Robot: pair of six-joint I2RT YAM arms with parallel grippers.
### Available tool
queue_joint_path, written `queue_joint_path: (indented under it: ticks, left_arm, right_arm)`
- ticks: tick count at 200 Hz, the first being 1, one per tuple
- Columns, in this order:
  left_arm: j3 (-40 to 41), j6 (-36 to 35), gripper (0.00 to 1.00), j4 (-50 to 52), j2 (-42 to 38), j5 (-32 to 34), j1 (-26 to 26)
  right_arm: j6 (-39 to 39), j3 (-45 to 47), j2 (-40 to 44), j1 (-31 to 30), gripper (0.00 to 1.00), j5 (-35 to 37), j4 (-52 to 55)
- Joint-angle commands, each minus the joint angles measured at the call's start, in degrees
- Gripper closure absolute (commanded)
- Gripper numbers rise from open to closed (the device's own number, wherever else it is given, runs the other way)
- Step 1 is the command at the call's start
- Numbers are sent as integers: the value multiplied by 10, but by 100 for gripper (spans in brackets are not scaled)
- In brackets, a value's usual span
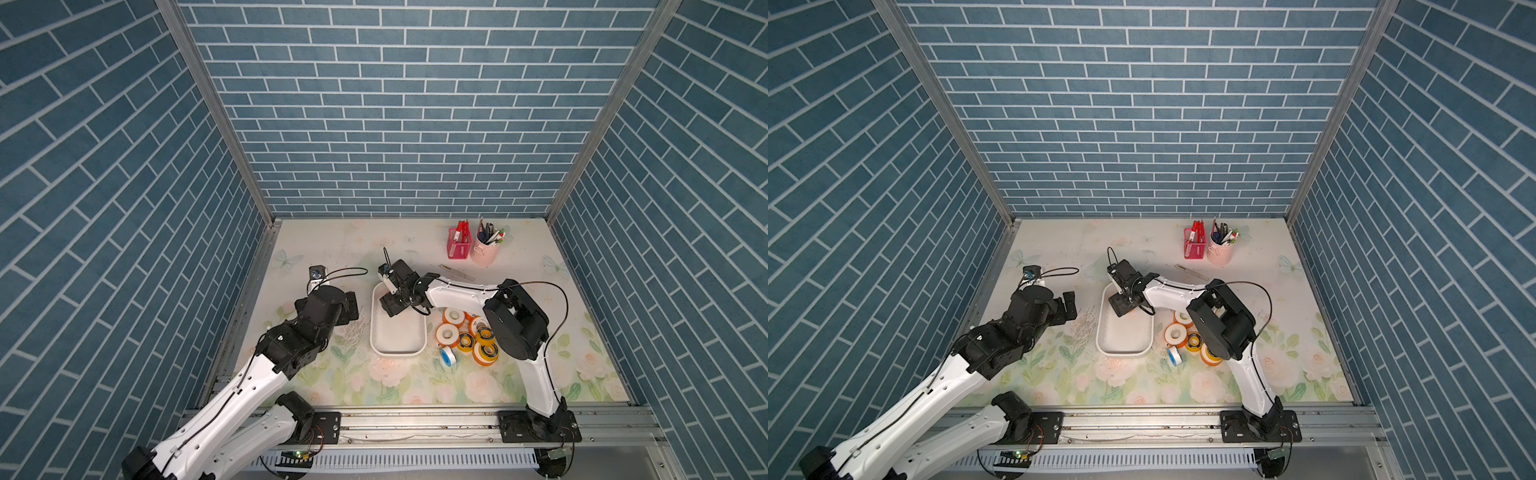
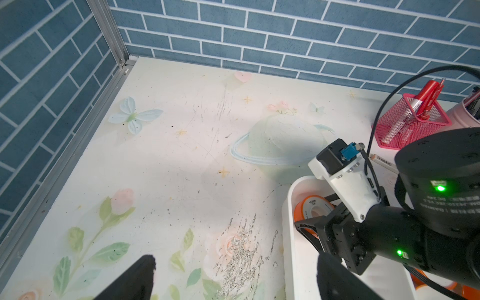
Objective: Put the sealing tape into the storage box
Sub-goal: Place the sealing tape in the storage box.
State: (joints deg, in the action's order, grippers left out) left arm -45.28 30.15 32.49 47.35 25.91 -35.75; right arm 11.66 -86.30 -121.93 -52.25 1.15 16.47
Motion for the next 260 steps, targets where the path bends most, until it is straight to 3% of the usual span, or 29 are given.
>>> queue_joint_path:
  ticks: [1,94,186,243,260]
  left_arm:
    - [6,-1,0,6,-4,6,3]
    - [6,-1,0,6,-5,7,2]
    - [7,-1,0,6,-7,6,1]
    - [7,-2,0,6,-7,6,1]
    - [6,-2,0,6,-5,3,1]
  right_arm:
    - [2,-16,-20,-1,31,13,-15]
    - [-4,-16,-19,-11,16,21,-16]
    - [-8,40,82,-20,10,62,-14]
    - [-5,130,158,-21,27,36,-28]
    - [-5,157,177,-20,42,24,-36]
